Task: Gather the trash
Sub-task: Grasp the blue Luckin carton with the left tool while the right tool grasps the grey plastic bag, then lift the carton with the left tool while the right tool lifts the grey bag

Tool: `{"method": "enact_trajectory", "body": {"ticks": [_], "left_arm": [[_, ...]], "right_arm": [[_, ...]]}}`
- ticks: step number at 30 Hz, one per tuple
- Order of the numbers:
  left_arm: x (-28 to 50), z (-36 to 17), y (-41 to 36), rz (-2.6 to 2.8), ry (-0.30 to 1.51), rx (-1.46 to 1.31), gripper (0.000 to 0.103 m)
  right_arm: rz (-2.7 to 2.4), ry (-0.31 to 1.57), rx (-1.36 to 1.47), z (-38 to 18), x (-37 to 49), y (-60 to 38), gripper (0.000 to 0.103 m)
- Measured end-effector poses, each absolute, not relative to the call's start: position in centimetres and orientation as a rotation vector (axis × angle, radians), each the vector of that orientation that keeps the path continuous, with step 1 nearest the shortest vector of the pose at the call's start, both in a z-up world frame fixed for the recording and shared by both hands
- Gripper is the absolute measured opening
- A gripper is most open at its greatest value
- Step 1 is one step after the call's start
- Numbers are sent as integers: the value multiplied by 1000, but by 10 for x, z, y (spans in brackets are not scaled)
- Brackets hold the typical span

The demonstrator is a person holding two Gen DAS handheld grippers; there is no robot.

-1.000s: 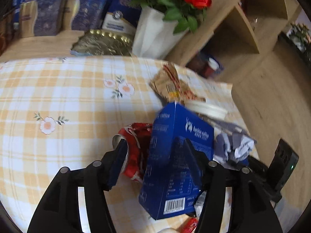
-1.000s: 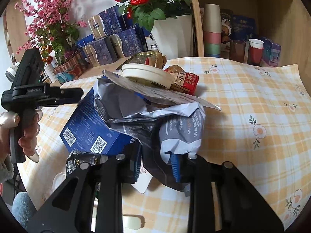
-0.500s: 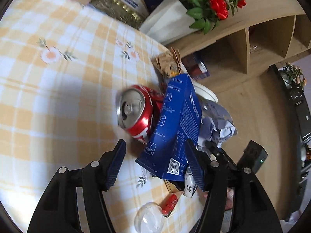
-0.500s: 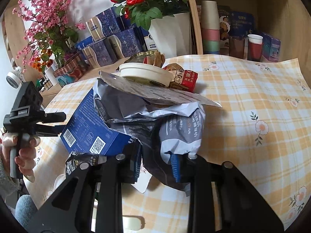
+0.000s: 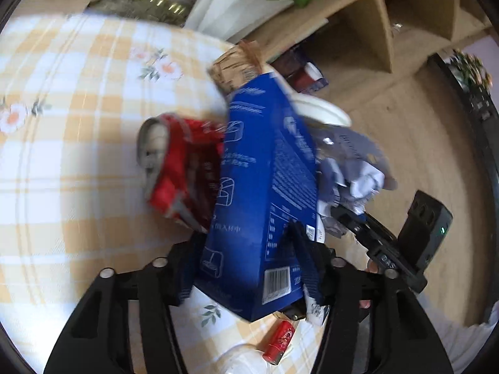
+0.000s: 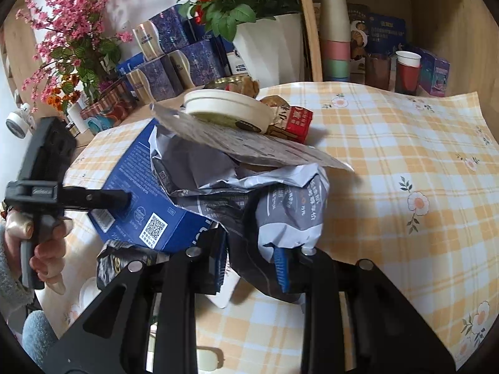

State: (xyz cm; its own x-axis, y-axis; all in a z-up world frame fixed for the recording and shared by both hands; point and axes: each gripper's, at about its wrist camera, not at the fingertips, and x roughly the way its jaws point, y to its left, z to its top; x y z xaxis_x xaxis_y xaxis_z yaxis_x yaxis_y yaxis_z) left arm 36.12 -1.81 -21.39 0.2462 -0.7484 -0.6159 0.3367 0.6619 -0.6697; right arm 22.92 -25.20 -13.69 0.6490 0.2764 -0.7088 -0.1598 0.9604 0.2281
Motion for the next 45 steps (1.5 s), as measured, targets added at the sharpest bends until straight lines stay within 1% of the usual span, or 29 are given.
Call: {"method": "enact_trajectory", "body": {"ticks": [4, 5, 9, 18, 27, 38, 39, 42, 45], "left_arm": [[342, -191, -13, -746, 1024, -456, 33], [338, -182, -12, -732, 1006, -441, 32], [326, -153, -14, -645, 954, -314, 32], [301, -118, -6, -529, 911, -223, 31], [277, -99, 4, -438, 871, -164, 30], [251, -89, 29, -358, 854, -173, 29], [249, -87, 32, -355, 849, -178, 18], [244, -83, 40, -348, 851, -198, 13], [241, -83, 41, -343, 849, -186, 10]], "right_arm": [[221, 848, 149, -132, 231, -253, 27], [210, 854, 142, -130, 230, -251, 27], [184, 866, 97, -120, 226, -244, 27], [148, 887, 5, -99, 204, -231, 27], [126, 870, 15, -77, 180, -237, 27], [132, 841, 82, -58, 160, -250, 27], [134, 835, 89, -55, 159, -251, 27], [135, 818, 111, -50, 158, -254, 27], [133, 811, 125, -46, 158, -254, 27]]}}
